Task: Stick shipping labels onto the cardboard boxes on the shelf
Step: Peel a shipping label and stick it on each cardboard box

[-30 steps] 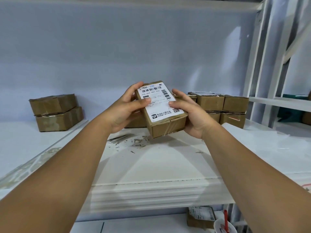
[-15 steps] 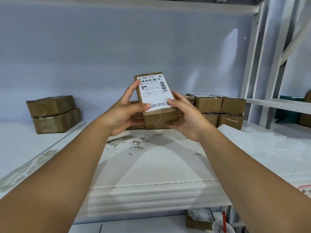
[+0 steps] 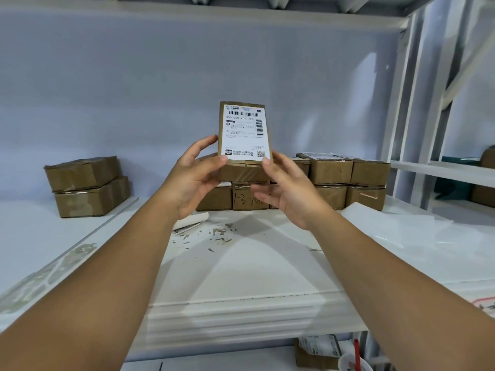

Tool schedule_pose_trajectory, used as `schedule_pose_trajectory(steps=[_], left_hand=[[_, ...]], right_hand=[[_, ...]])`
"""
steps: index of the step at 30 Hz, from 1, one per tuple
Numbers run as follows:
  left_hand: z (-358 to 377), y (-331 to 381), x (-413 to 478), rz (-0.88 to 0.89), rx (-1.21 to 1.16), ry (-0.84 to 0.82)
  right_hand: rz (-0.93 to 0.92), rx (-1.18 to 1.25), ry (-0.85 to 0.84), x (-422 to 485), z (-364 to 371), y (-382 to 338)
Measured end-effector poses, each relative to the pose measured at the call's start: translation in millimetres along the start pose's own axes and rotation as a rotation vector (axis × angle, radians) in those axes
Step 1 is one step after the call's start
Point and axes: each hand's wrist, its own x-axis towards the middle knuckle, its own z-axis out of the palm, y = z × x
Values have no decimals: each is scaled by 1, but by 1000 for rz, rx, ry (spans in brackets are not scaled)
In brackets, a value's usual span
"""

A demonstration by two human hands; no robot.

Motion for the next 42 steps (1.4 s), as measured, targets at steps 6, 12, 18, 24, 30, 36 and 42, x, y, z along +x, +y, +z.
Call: schedule_pose_trajectory(steps=[6, 12, 18, 24, 30, 36, 42], left_hand=[[-12, -3, 7, 50, -74, 285], [-26, -16, 20, 33, -77, 547], [-38, -36, 38, -98, -6, 661], [-46, -42, 53, -76, 122, 718], [-39, -48, 67, -71, 233, 668], [-42, -55, 70, -78, 437, 671], [-36, -56, 61, -119, 737, 563]], right_hand=[[-117, -426, 83, 14, 31, 0], [-280, -677, 169, 39, 63, 22], [-222, -818, 111, 34, 50, 39], [-88, -816, 194, 38, 33, 46], [-10, -817, 103, 45, 34, 52], [-7, -841, 77, 48, 35, 54], [-21, -878, 112, 47, 32, 54]])
